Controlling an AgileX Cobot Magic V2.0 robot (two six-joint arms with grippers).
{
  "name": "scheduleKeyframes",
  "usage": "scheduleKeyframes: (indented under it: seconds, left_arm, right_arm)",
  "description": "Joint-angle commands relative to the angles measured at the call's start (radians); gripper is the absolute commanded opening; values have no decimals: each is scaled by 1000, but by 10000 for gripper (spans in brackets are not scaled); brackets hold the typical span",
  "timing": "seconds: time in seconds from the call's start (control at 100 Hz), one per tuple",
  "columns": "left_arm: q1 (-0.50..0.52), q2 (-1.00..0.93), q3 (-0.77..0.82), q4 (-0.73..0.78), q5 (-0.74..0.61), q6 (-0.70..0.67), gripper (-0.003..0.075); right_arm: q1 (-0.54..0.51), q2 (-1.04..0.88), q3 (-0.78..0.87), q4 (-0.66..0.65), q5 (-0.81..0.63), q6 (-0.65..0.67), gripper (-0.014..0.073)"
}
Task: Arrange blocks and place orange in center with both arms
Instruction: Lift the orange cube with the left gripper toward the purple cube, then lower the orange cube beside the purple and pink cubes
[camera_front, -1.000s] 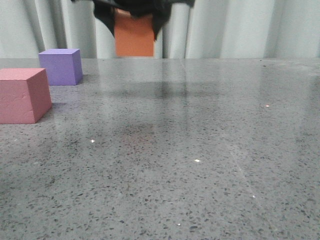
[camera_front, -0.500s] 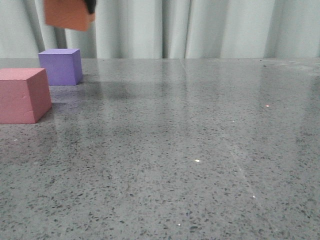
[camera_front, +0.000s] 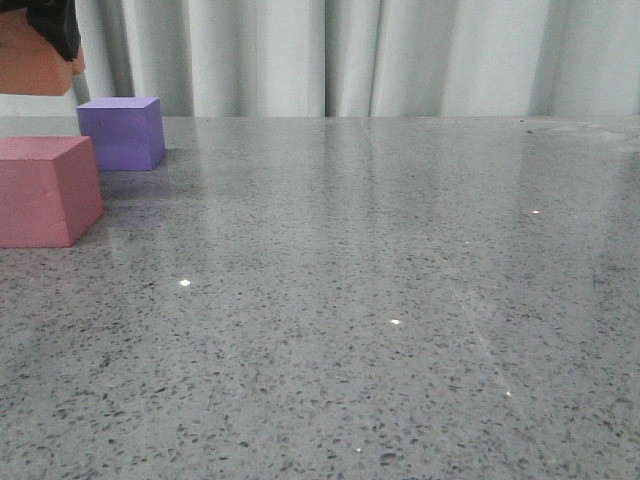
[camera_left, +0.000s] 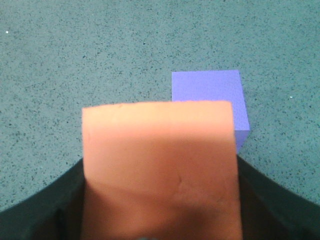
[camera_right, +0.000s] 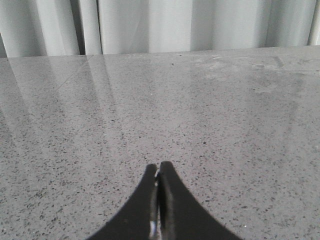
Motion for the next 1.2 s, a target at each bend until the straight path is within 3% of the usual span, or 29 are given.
scheduleKeyframes:
  seconds: [0.0, 1.19]
  left_arm:
    - [3, -42, -25, 19, -58, -1, 251]
    - [3, 172, -25, -21, -127, 1, 251]
  right_arm:
    - [-5, -20, -14, -2, -88, -10, -67]
    - [-5, -20, -14, -2, -88, -10, -67]
